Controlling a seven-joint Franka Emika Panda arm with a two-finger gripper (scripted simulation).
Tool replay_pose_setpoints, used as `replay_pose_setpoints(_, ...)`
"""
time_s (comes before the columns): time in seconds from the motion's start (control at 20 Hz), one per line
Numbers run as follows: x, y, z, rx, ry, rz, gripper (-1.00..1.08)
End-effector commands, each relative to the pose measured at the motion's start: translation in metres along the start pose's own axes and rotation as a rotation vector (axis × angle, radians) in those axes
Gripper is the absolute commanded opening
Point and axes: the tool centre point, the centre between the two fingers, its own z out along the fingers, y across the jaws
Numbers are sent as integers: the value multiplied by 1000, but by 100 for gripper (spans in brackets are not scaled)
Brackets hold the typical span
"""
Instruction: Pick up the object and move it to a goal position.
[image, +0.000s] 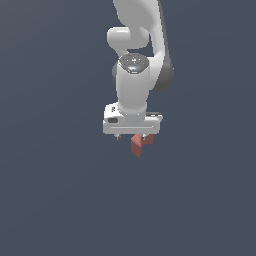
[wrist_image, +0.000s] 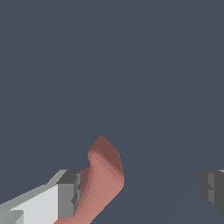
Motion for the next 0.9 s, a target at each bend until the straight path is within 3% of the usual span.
replay_pose_setpoints(0.0,0,0,0,0,0,0,100)
replay_pose_setpoints(0.4,-12,28,15,-6,-50,31,100)
replay_pose_setpoints(0.85,-14,25,16,-6,-49,58,100)
